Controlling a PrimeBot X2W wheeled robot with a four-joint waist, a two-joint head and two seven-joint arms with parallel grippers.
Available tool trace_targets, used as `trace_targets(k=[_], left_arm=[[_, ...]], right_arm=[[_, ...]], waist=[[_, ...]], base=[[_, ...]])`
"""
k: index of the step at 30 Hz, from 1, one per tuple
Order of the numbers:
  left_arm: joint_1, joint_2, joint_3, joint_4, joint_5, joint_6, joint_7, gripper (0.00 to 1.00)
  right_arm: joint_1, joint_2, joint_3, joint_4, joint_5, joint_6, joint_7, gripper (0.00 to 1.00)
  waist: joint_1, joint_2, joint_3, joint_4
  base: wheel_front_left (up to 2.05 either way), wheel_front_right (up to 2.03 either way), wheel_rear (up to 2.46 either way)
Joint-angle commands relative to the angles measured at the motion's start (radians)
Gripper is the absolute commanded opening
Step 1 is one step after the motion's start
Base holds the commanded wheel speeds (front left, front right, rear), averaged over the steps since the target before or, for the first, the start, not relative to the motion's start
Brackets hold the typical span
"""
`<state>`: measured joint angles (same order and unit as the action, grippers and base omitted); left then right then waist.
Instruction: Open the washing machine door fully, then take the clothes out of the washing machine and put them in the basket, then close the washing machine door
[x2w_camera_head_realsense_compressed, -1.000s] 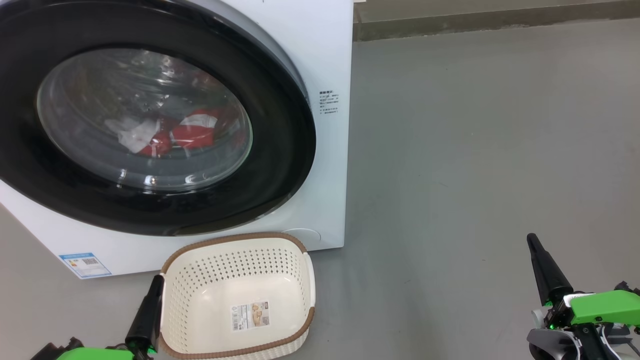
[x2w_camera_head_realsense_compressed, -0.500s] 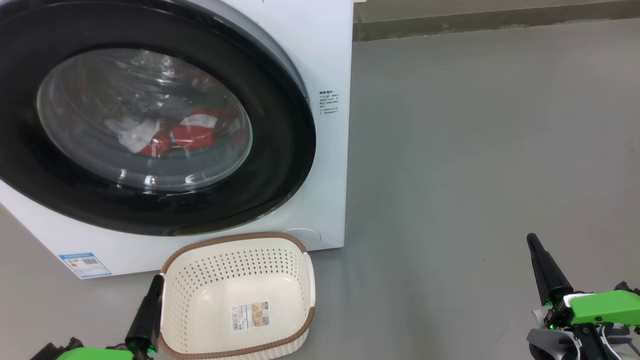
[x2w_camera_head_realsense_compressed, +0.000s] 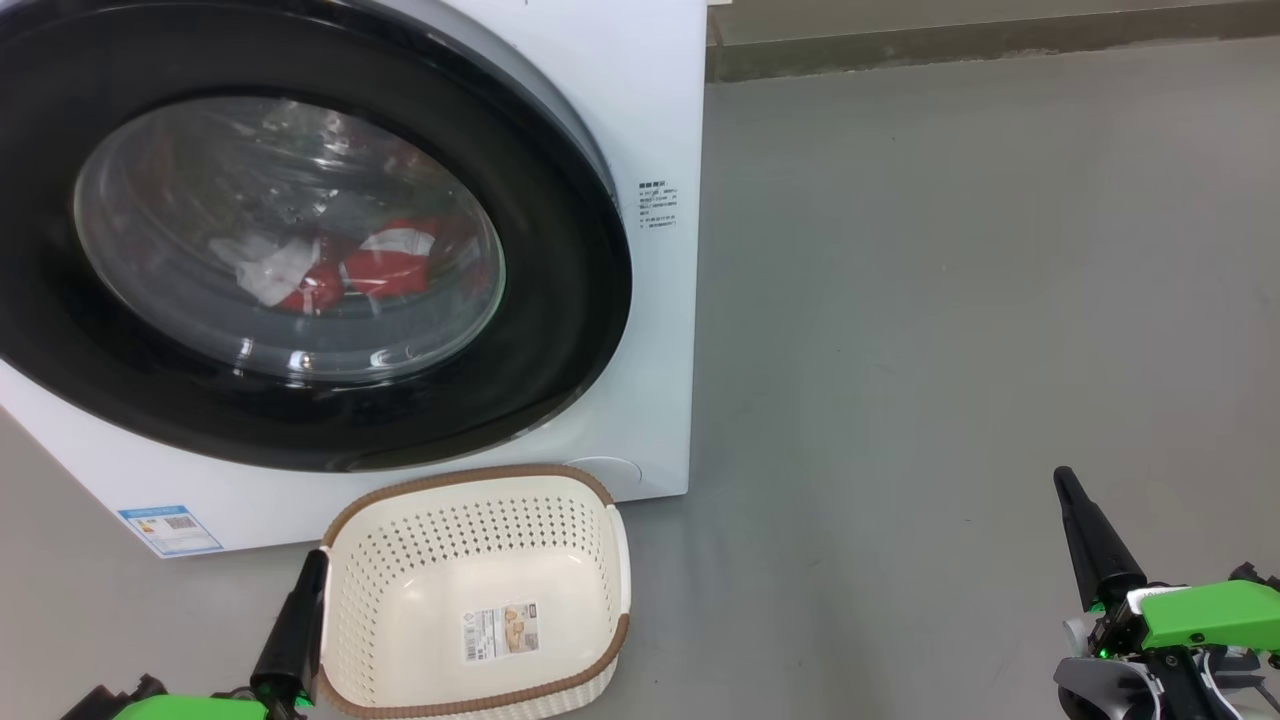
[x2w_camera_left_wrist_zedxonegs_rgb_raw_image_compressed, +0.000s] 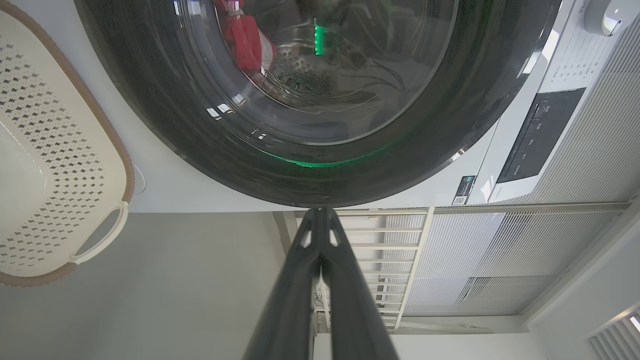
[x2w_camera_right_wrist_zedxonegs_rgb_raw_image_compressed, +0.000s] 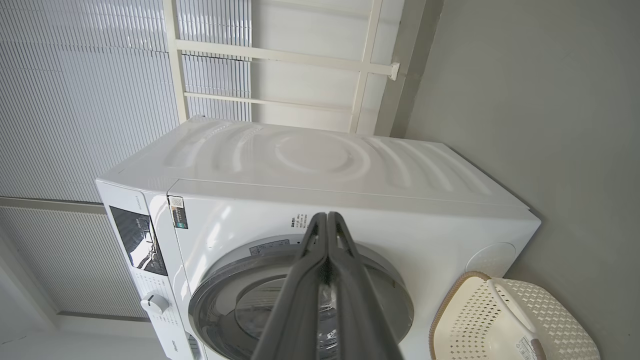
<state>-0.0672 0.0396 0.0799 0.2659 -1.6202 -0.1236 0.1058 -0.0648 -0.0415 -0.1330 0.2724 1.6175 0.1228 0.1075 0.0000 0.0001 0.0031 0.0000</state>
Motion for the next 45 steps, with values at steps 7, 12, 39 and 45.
trace_targets(k=[7,12,39,45], left_arm=[[-0.041,0.011,0.035,-0.021,0.012,-0.007,0.008,0.00],[0.021,-0.009,-0.007,0.036,0.000,0.001,-0.001,1.00],[0.050,-0.011,-0.025,0.012,0.196,-0.001,-0.072,1.00],[0.053,-0.010,-0.026,0.004,0.280,-0.001,-0.090,1.00]], right_arm=[[-0.043,-0.009,0.018,-0.028,-0.010,0.008,0.007,0.00],[0.023,0.015,0.003,0.038,0.000,0.000,-0.002,1.00],[0.079,-0.005,0.033,0.021,-0.179,0.001,-0.074,1.00],[0.089,-0.015,0.046,0.016,-0.264,0.001,-0.091,1.00]], waist=[[0.0000,-0.0001,0.000,0.000],[0.0000,-0.0001,0.000,0.000],[0.0000,-0.0001,-0.001,0.014],[0.0000,-0.0001,0.000,0.017]], base=[[0.00,0.00,0.00],[0.00,0.00,0.00],[0.00,0.00,0.00],[0.00,0.00,0.00]])
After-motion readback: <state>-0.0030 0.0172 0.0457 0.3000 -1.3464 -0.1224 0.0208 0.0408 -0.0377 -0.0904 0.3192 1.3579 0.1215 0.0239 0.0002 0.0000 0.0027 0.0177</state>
